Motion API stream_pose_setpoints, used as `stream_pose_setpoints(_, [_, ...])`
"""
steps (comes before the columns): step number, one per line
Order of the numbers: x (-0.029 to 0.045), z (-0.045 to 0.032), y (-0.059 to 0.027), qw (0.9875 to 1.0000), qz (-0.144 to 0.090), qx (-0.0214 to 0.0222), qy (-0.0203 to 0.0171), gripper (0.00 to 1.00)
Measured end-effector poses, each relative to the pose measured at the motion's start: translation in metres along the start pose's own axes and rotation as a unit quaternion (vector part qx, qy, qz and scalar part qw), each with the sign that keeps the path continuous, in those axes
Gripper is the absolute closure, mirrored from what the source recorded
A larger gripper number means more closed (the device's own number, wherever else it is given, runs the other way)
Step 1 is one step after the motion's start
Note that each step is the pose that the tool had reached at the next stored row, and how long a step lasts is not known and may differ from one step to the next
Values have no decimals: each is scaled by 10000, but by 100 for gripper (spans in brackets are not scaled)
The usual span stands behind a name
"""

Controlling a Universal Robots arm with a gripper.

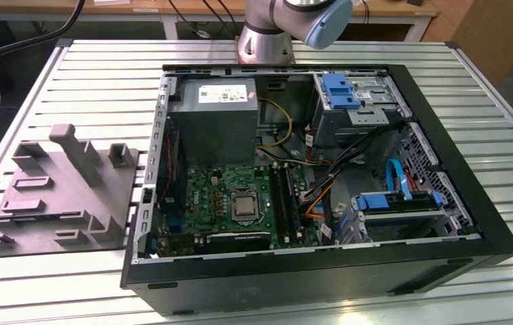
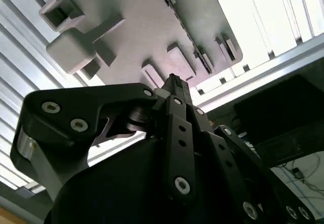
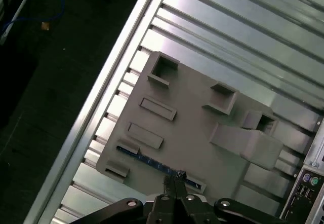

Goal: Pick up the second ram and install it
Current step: 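Pick up the second ram and move it above second insertion slot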

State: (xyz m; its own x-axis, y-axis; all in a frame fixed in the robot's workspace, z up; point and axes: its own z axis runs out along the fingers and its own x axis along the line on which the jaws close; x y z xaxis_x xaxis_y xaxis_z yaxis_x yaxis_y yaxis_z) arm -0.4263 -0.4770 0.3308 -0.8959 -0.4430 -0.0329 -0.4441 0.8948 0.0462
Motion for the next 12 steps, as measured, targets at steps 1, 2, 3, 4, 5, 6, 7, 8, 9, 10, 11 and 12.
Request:
stream_pose_setpoints(1, [0, 1, 0, 10000, -90, -3, 4, 90])
stream_pose_setpoints(2, [0, 2, 0, 9998, -177, -6, 8, 90])
stream_pose_setpoints(3, [0, 3, 0, 9996, -275, -9, 12, 90])
stream_pose_setpoints(4, [0, 5, 0, 9993, -365, -12, 17, 90])
stream_pose_setpoints(5, [0, 6, 0, 9990, -455, -15, 21, 90])
stream_pose_setpoints(6, [0, 8, 0, 9985, -544, -18, 26, 90])
stream_pose_setpoints(7, [0, 10, 0, 9980, -634, -21, 30, 90])
stream_pose_setpoints(8, [0, 12, 0, 9974, -724, -24, 34, 90])
stream_pose_setpoints(9, [0, 15, 0, 9966, -821, -27, 38, 90])
stream_pose_setpoints(10, [0, 17, -1, 9958, -911, -29, 43, 90])
stream_pose_setpoints(11, [1, 20, -1, 9950, -998, -31, 48, 90])
stream_pose_setpoints(12, [1, 23, -1, 9941, -1086, -33, 53, 90])
